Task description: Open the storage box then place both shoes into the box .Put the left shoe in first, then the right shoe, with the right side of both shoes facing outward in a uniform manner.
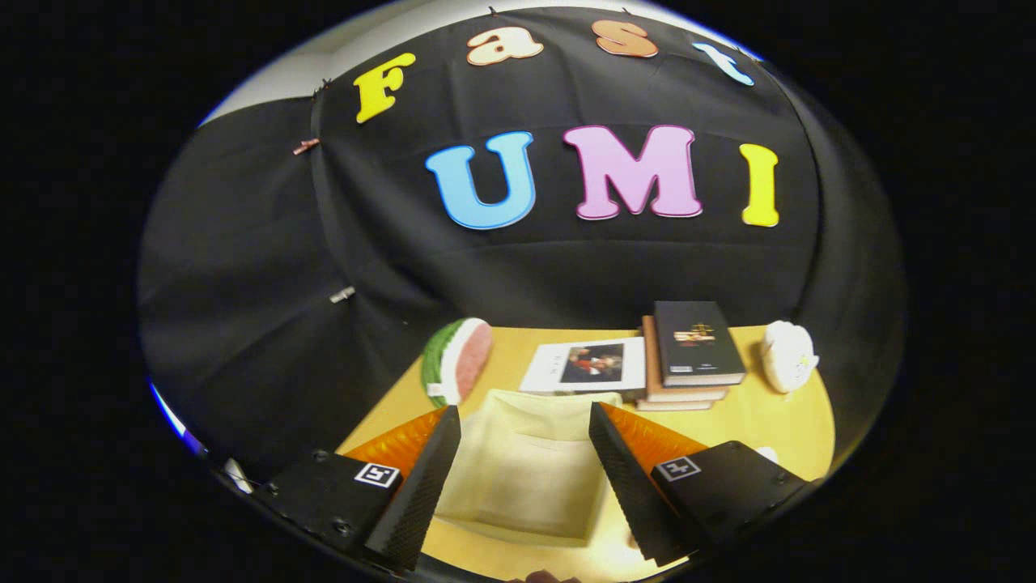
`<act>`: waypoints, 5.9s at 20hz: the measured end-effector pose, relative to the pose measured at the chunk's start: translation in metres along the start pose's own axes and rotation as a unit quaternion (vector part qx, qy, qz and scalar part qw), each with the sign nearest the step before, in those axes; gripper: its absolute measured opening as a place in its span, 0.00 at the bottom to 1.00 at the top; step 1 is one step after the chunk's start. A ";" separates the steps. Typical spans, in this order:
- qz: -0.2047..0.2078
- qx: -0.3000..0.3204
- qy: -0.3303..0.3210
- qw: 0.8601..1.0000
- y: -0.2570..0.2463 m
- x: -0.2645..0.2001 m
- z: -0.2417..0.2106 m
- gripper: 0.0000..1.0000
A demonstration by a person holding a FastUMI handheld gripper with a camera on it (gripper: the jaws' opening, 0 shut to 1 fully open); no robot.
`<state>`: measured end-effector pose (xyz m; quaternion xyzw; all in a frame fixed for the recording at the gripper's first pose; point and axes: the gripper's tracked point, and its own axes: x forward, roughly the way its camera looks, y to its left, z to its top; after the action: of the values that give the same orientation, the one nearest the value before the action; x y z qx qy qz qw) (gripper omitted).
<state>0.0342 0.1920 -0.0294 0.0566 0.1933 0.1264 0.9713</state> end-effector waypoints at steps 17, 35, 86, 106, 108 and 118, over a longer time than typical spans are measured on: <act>-0.131 -0.038 0.213 0.967 -0.209 -0.014 -0.213 0.99; -0.099 0.059 0.310 0.944 -0.232 0.056 -0.289 0.50; 0.030 0.185 0.154 0.970 0.038 0.058 -0.054 0.05; -0.057 0.216 0.235 0.946 0.041 0.121 -0.152 0.07; -0.040 0.225 0.236 0.944 0.049 0.119 -0.147 0.15; -0.002 0.168 0.180 0.969 0.009 0.075 -0.096 0.99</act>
<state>0.0619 0.2270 -0.1436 0.1946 0.3832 0.0985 0.8975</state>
